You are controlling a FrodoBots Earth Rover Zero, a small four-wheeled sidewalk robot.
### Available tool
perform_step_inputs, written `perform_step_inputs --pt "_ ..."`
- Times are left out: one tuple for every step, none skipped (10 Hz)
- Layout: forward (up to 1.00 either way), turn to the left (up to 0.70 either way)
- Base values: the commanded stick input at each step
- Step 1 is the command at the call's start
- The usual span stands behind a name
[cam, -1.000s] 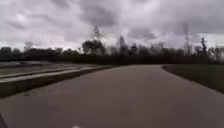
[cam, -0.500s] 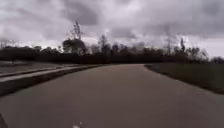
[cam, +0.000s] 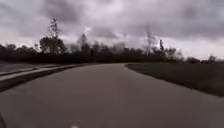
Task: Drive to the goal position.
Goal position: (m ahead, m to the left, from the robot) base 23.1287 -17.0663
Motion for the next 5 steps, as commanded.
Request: perform_step_inputs --pt "1.0 0.0" --pt "1.0 0.0" --pt "1.0 0.0" --pt "1.0 0.0" --pt "1.0 0.0"
